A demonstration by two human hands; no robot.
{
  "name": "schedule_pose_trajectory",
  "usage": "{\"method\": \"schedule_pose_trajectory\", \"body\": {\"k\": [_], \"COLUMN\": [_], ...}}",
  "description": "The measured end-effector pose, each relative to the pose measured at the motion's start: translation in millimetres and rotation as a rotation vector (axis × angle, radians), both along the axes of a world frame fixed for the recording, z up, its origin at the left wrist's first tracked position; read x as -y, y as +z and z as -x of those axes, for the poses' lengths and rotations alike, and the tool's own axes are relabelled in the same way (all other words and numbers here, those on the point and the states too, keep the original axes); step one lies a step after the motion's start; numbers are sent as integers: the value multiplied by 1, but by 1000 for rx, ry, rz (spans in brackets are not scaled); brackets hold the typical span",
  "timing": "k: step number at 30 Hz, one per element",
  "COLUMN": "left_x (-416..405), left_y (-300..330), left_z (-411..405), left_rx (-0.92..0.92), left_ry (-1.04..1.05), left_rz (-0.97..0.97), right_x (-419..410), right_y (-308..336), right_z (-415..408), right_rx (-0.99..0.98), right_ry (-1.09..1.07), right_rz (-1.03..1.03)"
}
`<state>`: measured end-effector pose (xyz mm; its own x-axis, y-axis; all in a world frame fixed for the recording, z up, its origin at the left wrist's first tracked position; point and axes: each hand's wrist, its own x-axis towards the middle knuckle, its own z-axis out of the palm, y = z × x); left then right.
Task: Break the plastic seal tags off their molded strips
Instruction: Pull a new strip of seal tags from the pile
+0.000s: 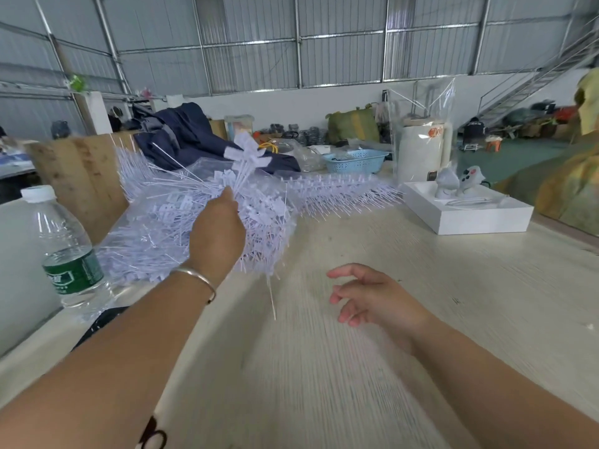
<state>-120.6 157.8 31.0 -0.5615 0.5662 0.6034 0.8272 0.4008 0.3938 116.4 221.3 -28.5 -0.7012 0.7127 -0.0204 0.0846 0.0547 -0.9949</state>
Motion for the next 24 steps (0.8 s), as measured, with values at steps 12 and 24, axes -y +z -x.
{"method": "schedule_pose_trajectory", "body": {"k": [12,24], "left_x": [-46,-78], "left_y": [-19,-17], "left_z": [14,4], "left_rx": [-415,-447], "left_ry": [163,277], "left_rz": [618,891], "right_x": [-39,-88], "right_y": [1,6], "right_z": [112,164], "right_rx": [114,81], "right_ry": [-69,-304], "right_rz": [-156,-36]}}
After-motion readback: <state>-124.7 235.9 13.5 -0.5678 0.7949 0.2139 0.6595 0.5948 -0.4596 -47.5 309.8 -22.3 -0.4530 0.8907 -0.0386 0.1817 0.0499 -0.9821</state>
